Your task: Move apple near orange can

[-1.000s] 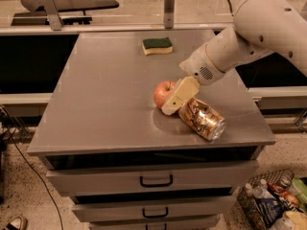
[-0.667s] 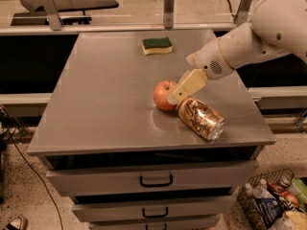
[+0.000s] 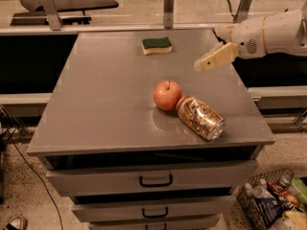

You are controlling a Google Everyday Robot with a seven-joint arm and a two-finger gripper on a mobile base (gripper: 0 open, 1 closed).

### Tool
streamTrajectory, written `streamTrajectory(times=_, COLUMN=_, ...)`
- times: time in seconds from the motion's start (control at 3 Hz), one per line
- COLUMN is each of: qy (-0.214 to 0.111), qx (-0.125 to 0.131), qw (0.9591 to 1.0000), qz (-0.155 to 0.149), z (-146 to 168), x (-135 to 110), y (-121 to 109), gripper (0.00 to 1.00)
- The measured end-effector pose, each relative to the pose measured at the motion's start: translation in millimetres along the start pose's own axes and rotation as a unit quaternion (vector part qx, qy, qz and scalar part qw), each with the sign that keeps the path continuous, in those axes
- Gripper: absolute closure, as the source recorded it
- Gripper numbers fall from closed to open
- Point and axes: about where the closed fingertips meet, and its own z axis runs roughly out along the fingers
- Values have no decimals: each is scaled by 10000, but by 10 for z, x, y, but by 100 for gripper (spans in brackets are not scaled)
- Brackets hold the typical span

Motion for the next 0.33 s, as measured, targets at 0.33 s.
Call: streamTrajectory(times=0.33, qy=-31, qx=10, qw=10000, qz=-47, z=-5, x=-70, y=-10, gripper=0)
